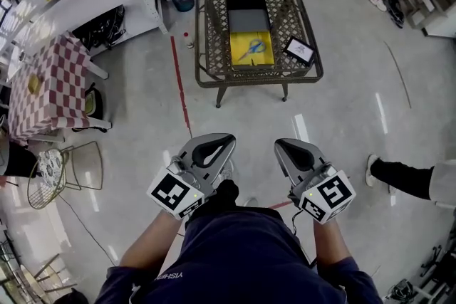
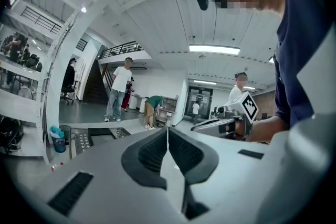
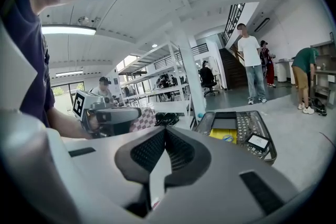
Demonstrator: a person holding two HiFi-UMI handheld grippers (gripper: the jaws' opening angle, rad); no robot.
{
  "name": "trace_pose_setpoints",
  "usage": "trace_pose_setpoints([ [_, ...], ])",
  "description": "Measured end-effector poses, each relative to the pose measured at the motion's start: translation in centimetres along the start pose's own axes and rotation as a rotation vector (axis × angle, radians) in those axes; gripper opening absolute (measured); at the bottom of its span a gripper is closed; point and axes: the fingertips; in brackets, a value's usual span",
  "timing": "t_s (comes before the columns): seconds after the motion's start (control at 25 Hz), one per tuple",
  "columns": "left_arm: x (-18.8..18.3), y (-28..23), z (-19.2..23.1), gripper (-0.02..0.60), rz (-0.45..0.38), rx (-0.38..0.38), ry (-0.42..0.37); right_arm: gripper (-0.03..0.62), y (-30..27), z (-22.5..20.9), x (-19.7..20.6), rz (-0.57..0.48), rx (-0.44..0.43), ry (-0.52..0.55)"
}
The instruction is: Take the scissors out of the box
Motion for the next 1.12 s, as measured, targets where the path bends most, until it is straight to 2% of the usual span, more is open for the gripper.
trace_pose_setpoints([
  [0.52, -0.8, -1.7, 9.8, 0.029, 0.02, 0.046, 0.016, 0.018, -9.6, -2.4, -2.3, 0.023, 0.03, -0.007],
  [1.12, -0.5, -5.4, 14.8, 0.029, 0.05, 0.077, 0.014, 0.018, -13.7, -6.3, -3.7, 0.025, 0.059, -0.014],
])
Point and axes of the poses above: the fingertips, and each gripper's own axes: y backward along the fingers, z to its left, x out of its underside, and after that the axes turned 2 degrees about -z, right-handed
